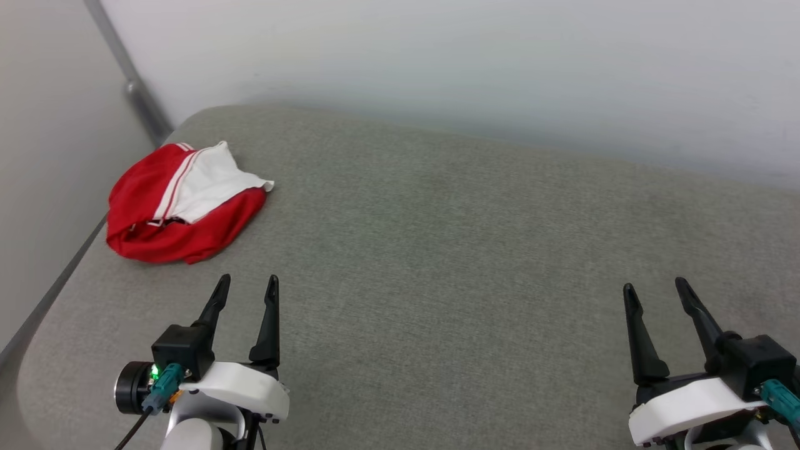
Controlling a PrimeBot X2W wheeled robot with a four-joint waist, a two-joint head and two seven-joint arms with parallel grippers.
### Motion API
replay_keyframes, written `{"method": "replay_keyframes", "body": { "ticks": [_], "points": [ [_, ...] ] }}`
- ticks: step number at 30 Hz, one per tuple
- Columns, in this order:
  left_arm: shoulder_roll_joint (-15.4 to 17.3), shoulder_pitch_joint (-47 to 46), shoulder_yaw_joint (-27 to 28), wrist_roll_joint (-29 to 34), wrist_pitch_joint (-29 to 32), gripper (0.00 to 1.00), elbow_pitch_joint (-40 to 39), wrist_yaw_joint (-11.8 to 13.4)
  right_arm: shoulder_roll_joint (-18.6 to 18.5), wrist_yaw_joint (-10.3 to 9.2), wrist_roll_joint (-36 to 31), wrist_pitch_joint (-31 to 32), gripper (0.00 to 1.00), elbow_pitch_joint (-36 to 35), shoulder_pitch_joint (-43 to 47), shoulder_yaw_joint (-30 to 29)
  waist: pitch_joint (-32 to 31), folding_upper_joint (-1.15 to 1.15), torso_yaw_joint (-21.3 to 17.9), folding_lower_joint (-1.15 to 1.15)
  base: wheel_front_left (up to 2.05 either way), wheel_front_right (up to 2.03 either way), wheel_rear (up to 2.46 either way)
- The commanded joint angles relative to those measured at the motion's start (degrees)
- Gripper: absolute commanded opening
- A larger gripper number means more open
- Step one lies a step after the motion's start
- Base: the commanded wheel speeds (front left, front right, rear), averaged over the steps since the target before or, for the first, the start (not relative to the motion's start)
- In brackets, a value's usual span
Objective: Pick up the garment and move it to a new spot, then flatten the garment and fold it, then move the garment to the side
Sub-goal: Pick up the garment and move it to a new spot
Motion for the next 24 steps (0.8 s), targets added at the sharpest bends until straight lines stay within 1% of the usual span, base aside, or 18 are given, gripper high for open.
{"method": "replay_keyframes", "body": {
  "ticks": [1,9,14,19,24],
  "points": [
    [0.03,-0.55,0.32,-0.04,-0.14,1.00,-0.16,0.10,0.10,-0.04,-0.25,-0.21,1.00,-0.39,-0.55,0.45,0.47,0.00,2.77,0.00,0.00,0.00,0.00],
    [-0.20,-0.31,2.76,-0.03,-0.14,1.00,-0.69,0.04,0.10,-0.04,-0.56,0.27,1.00,-1.01,-1.71,3.22,1.45,0.00,9.64,0.00,0.00,0.00,0.00],
    [-0.31,0.07,3.90,0.29,-0.14,1.00,-1.13,-0.03,0.09,-0.04,-0.94,0.63,1.00,-1.56,-2.44,4.52,2.17,0.00,12.82,0.00,0.00,0.00,0.00],
    [-0.42,-0.11,4.70,0.29,-0.14,1.00,-1.37,-0.06,0.02,-0.04,-1.07,0.94,1.00,-2.24,-2.70,4.79,2.77,0.00,14.86,0.00,0.00,0.00,0.00],
    [-0.50,-1.00,4.89,0.49,-0.14,1.00,-1.73,-0.10,-0.13,-0.04,-1.16,1.30,1.00,-2.64,-3.11,4.70,3.32,0.00,15.58,0.00,0.00,0.00,0.00]
  ]
}}
